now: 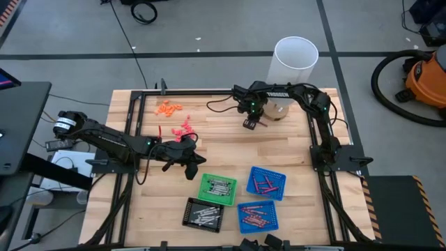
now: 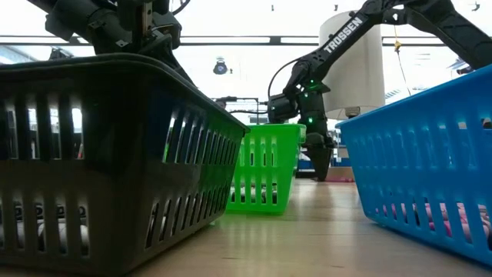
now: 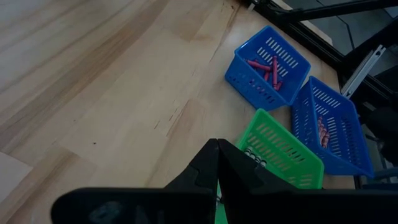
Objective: Sort crayons
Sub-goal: Put the violet crayon into the top blue bin
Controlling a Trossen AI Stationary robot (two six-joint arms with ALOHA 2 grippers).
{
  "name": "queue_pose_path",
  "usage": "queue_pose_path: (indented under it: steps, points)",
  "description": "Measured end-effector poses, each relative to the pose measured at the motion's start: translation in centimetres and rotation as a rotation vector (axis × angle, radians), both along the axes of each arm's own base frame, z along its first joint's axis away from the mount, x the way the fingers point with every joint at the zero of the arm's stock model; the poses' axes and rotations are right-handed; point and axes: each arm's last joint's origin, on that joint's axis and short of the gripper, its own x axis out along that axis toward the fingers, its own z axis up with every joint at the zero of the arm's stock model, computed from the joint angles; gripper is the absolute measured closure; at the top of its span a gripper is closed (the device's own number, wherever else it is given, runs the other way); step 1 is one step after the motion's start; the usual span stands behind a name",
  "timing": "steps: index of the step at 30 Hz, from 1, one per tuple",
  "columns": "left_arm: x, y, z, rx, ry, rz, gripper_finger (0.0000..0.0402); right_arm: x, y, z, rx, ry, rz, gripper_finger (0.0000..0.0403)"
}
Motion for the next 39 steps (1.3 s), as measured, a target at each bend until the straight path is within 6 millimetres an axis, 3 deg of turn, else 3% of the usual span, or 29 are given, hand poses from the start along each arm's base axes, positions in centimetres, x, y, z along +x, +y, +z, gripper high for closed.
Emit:
queue_pose_path:
  steps: [3, 16, 24, 39]
  points:
    - [0.0, 0.0, 0.0, 0.001, 0.001, 0.0, 0.0386, 0.0, 0.0, 0.0, 0.007, -0.001, -0.004, 0.0385]
    - [0.0, 0.0, 0.0, -0.001, 0.0, -0.001, 0.0386, 0.2, 0.3, 0.0, 0.025, -0.002, -0.038, 0.0377]
    - [0.0, 0.0, 0.0, -0.004, 0.001, 0.001, 0.0384, 1.3, 0.7, 1.2, 0.076, -0.051, -0.058, 0.0377]
    - [0.0, -0.2, 0.0, -0.01, 0.002, -0.009, 0.0303, 3.0, 3.7, 1.8, 0.233, -0.095, -0.198, 0.0377]
